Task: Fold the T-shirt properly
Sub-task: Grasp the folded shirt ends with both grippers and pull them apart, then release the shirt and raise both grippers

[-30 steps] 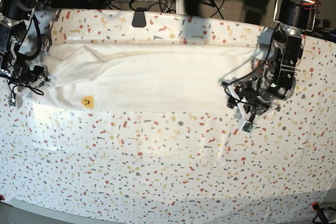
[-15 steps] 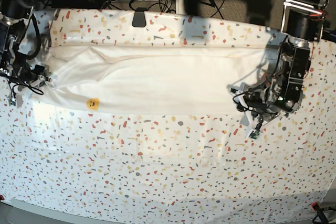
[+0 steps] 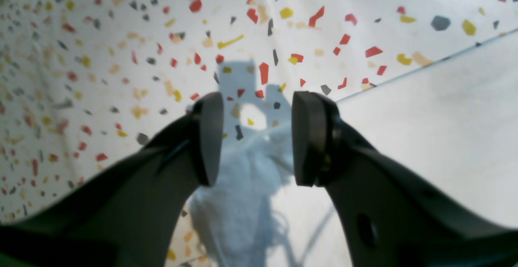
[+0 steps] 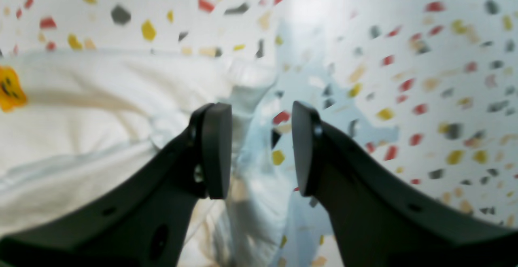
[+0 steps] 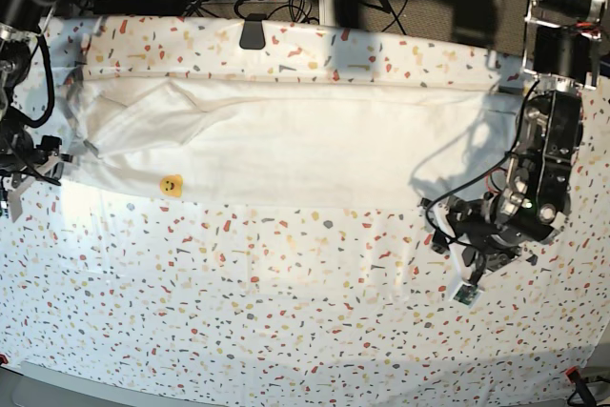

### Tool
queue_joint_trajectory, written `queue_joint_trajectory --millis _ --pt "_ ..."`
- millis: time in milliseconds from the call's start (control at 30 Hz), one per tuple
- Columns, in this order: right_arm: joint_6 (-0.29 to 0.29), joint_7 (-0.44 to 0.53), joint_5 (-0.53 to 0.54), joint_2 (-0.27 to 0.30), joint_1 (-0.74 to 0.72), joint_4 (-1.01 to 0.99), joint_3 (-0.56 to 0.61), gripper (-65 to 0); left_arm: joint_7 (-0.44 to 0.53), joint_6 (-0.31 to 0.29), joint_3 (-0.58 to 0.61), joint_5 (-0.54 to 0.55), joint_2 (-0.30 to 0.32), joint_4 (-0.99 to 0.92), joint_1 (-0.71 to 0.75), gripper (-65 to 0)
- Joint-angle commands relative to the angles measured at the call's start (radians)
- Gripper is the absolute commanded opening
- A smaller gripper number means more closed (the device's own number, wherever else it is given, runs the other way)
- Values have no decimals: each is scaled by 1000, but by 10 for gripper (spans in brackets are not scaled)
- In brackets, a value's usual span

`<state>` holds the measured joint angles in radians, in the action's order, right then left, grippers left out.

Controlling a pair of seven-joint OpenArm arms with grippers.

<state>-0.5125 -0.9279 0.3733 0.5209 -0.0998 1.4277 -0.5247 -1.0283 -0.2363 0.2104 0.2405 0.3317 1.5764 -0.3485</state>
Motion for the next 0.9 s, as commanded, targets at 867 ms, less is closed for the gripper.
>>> queue_joint_trajectory --millis 867 --pt "-186 -188 364 -294 338 624 -101 -402 -19 -141 -277 540 175 29 149 -383"
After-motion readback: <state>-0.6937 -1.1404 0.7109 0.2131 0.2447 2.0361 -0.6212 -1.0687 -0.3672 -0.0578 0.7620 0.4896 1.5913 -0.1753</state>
